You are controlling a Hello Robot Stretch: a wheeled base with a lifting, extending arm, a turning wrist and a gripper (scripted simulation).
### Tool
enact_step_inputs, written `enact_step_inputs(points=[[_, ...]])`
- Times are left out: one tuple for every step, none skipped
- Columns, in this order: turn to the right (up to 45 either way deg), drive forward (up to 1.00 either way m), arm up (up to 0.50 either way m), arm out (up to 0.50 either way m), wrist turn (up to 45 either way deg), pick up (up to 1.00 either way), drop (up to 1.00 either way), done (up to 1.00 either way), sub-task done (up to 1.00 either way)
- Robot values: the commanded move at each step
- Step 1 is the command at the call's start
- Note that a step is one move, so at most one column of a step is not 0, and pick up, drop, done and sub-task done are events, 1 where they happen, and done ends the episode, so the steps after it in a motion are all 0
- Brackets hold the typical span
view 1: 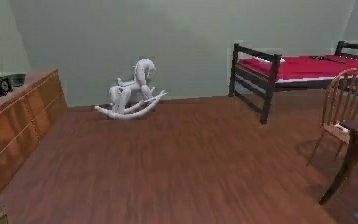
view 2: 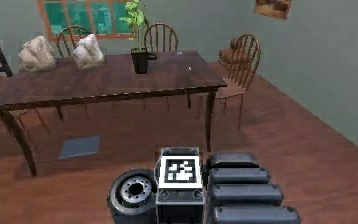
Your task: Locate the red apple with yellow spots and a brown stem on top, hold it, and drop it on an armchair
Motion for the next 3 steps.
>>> enact_step_inputs(points=[[-45.0, 0.0, 0.0, 0.0, 0.0, 0.0, 0.0, 0.0, 0.0], [-45.0, 0.0, 0.0, 0.0, 0.0, 0.0, 0.0, 0.0, 0.0], [-15.0, 0.0, 0.0, 0.0, 0.0, 0.0, 0.0, 0.0, 0.0]])
